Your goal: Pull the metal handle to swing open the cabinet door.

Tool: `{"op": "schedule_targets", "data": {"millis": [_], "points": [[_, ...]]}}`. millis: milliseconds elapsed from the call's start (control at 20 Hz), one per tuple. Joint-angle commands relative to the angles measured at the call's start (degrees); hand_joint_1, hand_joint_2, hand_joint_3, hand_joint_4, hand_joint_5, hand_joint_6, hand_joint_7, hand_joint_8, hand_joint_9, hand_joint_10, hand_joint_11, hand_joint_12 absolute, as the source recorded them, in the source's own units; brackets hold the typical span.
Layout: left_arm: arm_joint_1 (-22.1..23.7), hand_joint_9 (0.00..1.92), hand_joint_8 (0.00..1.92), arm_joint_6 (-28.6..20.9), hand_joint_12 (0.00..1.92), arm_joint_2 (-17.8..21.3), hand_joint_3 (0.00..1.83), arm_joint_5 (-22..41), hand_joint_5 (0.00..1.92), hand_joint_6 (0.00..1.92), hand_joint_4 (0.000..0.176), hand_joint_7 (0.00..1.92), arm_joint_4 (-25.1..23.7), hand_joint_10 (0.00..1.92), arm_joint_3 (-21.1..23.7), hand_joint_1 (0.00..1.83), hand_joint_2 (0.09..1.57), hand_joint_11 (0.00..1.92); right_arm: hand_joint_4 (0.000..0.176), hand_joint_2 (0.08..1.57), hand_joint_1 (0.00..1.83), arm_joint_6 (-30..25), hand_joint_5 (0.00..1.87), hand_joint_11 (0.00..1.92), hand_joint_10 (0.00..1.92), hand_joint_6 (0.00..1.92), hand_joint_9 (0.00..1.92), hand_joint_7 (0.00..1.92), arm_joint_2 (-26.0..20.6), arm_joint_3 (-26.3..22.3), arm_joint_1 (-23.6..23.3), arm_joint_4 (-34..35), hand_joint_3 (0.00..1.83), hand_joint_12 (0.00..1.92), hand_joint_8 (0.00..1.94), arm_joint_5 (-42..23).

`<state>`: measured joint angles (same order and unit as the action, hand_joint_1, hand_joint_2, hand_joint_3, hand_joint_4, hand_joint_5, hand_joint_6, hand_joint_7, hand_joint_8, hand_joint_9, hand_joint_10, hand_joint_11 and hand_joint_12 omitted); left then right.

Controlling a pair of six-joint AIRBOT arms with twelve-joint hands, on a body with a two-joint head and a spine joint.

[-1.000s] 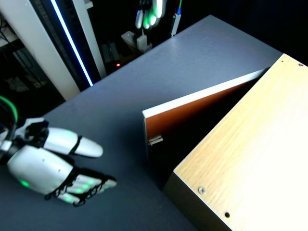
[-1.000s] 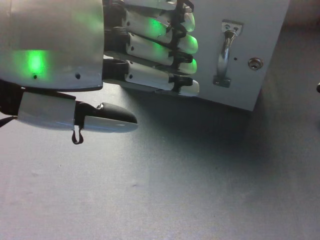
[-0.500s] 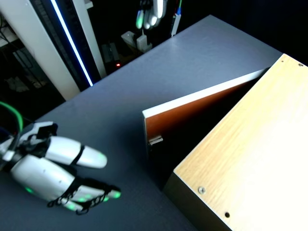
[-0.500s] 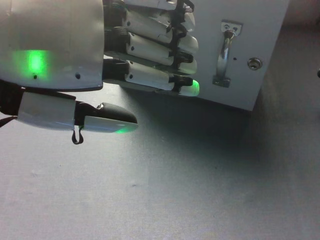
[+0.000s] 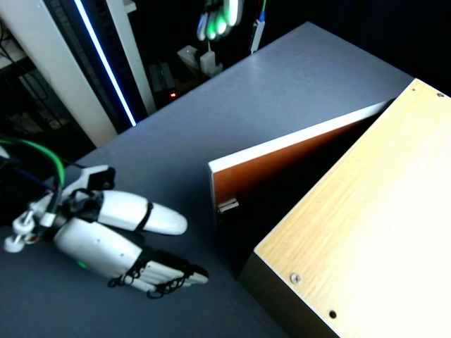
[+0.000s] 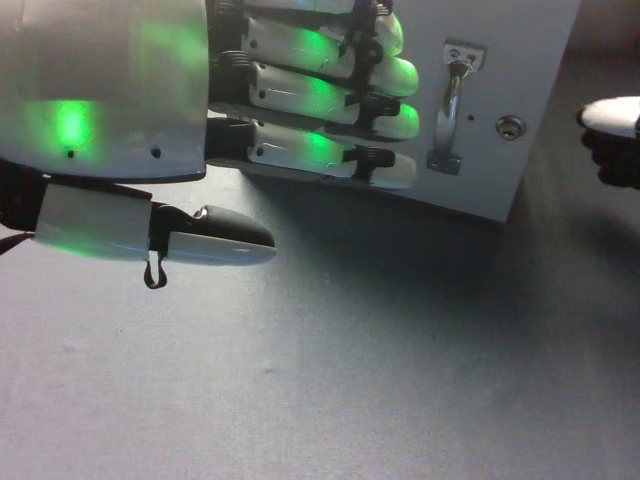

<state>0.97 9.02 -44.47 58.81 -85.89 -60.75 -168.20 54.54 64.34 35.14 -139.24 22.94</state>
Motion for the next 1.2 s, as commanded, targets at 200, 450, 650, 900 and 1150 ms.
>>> {"op": "schedule_targets", "data": {"millis": [200,450,650,900,1150], "points": [[0.5,0.32,0.00,0.5,0.78,0.4,0.07,1.4,0.36,0.00,0.000,0.36,5.8,0.00,-0.1,0.00,1.57,0.00,0.000,1.40,0.00,-0.4,0.00,0.00,0.00,0.00,0.00,0.00,1.4,0.6,-2.1,1.5,0.00,0.00,0.00,5.5],[0.5,0.30,0.00,0.5,0.71,0.4,0.05,1.4,0.35,0.00,0.000,0.35,5.8,0.00,-0.1,0.00,1.56,0.00,0.000,1.35,0.00,0.0,0.00,0.01,0.00,0.00,0.00,0.00,3.1,0.6,-3.1,1.5,0.00,0.00,0.00,5.5],[0.5,0.33,0.00,0.5,0.75,0.4,0.04,1.4,0.38,0.00,0.000,0.37,5.8,0.00,-0.1,0.00,1.56,0.00,0.000,1.37,0.00,1.8,0.00,0.01,0.00,0.00,0.00,0.00,5.0,0.5,-4.1,1.4,0.00,0.00,0.00,5.5],[0.5,0.34,0.00,0.5,0.76,0.4,0.04,1.4,0.39,0.00,0.000,0.38,5.8,0.00,-0.1,0.00,1.55,0.00,0.000,1.38,0.00,1.8,0.02,0.02,0.00,0.01,0.00,0.02,6.0,0.5,-4.3,-0.3,0.00,0.01,0.01,5.3],[0.5,0.34,0.00,0.5,0.76,0.4,0.04,1.4,0.38,0.00,0.000,0.39,5.8,0.00,-0.1,0.00,1.56,0.00,0.000,1.39,0.00,1.8,0.05,0.05,0.01,0.01,0.03,0.05,5.2,0.0,-4.3,-4.7,0.00,0.03,0.01,1.6]]}}
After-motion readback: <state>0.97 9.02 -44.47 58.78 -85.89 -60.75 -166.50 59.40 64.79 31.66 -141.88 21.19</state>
